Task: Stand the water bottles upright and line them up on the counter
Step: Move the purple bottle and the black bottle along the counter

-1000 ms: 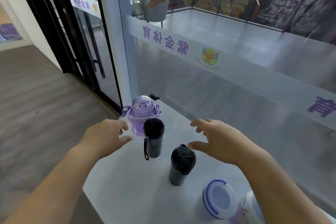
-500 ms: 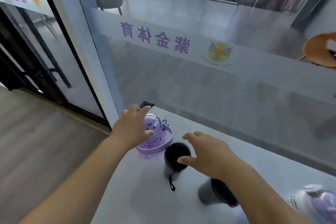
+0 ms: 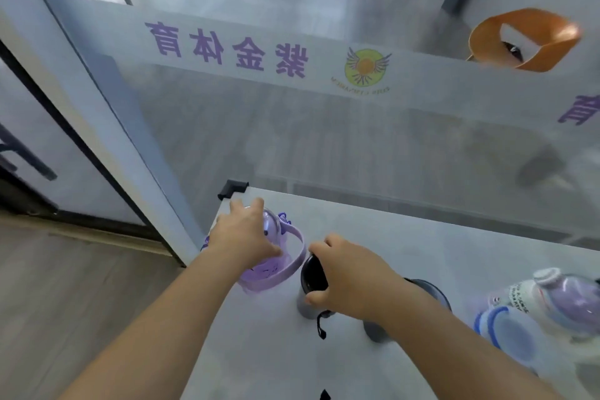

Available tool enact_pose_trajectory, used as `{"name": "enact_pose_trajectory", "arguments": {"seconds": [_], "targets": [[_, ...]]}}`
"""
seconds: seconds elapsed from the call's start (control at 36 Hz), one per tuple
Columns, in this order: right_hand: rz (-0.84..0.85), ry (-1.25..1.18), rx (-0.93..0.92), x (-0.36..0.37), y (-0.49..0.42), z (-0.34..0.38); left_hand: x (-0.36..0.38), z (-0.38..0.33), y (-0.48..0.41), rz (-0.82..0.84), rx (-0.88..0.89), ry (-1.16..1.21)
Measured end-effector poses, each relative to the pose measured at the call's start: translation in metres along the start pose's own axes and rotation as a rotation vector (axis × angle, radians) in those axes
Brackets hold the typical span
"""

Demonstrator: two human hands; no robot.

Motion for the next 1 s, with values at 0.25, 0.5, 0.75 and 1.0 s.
{"name": "enact_pose_trajectory", "arguments": {"seconds": [0.25,0.5,0.75,1.0], "targets": [[-0.006,-0.035,0.051,-0.008,-0.005,-0.013,-0.016,0.01,-0.006,0.033,0.129,0.02],[-0.084,-0.088,0.122,-0.031,-0.026,-0.036,-0.042,0.001,-0.042,0.093,0.277,-0.054],[-0.158,-0.128,0.18,-0.052,-0.061,-0.059,-0.049,-0.007,-0.074,0.159,0.301,-0.081],[-0.152,-0.134,0.178,-0.059,-0.092,-0.064,-0.053,-0.009,-0.098,0.165,0.328,-0.073]]}}
Point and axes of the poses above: each hand's wrist, its own y-axis away from the middle knuckle, its own x-axis out of the palm, z = x × y, the point moved 3 cm from there along -y, towards the middle knuckle, and after that the axes turned 11 degrees about y, right-handed, at the moved point
